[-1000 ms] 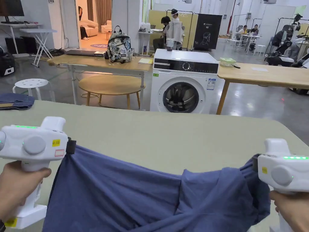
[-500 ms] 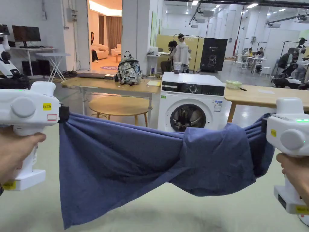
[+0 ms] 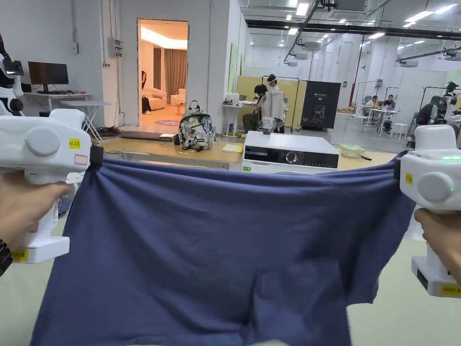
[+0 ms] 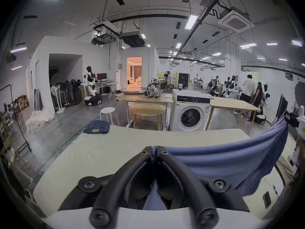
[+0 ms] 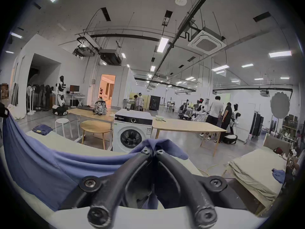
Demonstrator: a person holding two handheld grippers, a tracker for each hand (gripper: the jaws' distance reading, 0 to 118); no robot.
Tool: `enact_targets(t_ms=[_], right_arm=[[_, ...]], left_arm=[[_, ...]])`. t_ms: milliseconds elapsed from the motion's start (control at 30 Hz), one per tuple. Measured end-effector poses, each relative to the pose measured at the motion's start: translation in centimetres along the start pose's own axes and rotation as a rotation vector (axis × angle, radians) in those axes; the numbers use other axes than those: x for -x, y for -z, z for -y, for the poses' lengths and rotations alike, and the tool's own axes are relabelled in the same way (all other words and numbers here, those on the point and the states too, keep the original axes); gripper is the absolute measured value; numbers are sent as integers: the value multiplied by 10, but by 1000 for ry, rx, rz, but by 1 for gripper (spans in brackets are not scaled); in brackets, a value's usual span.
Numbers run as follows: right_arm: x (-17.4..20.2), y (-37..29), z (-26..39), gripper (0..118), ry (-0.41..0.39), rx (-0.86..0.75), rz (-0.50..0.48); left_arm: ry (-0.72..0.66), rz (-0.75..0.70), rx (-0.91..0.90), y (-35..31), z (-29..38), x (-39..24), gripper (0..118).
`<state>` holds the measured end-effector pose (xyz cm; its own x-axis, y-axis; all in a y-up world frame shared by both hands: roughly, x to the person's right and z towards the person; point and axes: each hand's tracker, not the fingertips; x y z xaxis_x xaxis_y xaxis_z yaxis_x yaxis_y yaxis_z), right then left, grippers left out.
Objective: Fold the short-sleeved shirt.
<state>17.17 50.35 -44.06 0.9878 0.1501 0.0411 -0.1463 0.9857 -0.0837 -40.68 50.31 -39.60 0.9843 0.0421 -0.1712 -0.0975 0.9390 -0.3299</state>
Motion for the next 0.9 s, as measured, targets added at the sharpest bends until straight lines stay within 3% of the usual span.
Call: enact_targets(t_ms=[467,900], right_arm=[[-3,60,-55,0,-24,-15,53],[-8,44,-89,0,-62,-61,76]], left_arm=[[-18,-9,1,19,-40,-33,0],[-13,-13,-12,8,-46,-35,0]])
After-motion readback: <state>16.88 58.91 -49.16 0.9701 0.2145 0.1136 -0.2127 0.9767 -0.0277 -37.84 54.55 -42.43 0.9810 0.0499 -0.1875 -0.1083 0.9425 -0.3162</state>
